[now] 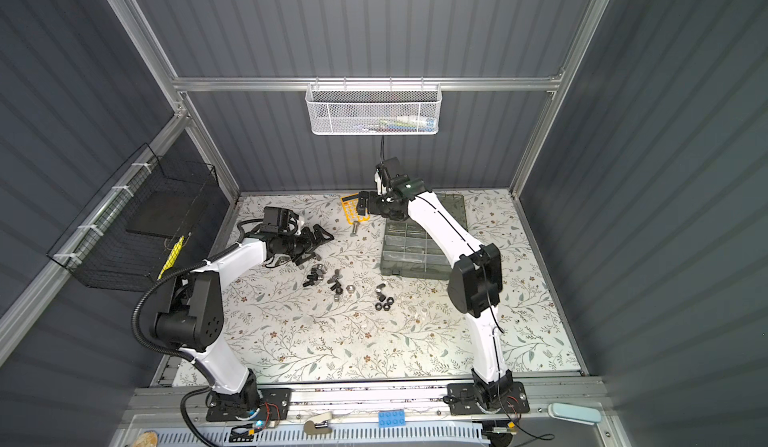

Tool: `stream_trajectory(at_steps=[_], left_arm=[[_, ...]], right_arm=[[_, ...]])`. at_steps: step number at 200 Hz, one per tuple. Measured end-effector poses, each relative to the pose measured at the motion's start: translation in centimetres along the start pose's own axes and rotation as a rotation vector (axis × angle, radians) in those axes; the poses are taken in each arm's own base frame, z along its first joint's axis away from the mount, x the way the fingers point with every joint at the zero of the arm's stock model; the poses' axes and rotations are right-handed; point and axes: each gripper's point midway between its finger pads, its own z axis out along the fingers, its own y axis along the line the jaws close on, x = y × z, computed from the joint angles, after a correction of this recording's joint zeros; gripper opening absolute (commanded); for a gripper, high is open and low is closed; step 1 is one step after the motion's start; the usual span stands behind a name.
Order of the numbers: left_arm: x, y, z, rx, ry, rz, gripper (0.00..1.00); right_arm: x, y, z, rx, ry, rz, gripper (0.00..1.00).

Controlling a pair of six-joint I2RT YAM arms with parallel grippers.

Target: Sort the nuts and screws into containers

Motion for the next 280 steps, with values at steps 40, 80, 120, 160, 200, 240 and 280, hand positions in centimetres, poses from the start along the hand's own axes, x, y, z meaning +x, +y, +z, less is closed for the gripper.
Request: stream_trajectory(at_steps=[40,80,120,160,200,240,280], left_arm=[[-2.1,-1.5,4.1,-0.033,0.0,0.07,0.89],[-2.6,-3.7,9.2,-0.078,0.019,0.198,0.77],[-2.3,-2.4,12.9,-0.185,0.048,0.271,0.66],[-4.1,-1.8,14.0,-0.256,0.008,0.337,0.56],[-5.6,-1.8,15.1,-0.311,-0.035,0.406,0.45],[-5.3,-2.2,15.8,-0.347,-0.046,0.467,0.34],[-5.2,-2.3,16.2,-0.372,-0.05,0.507,0.11]], right_arm=[[4.1,-3.2,-2.2,0.019,0.019,0.032,0.99],[7.4,-5.5,-3.7,0.022,0.011,0.074,0.99],[9.0,-6.7,-5.7,0.002,-0.03,0.113,0.99],[11.0,-8.1,-6.5,-0.007,-0.037,0.166,0.99],[11.8,-8.7,-6.6,-0.018,-0.034,0.194,0.99],[11.9,-8.7,-7.3,-0.031,-0.043,0.205,0.99],[12.1,-8.9,-7.6,-0.04,-0.046,0.223,0.99]])
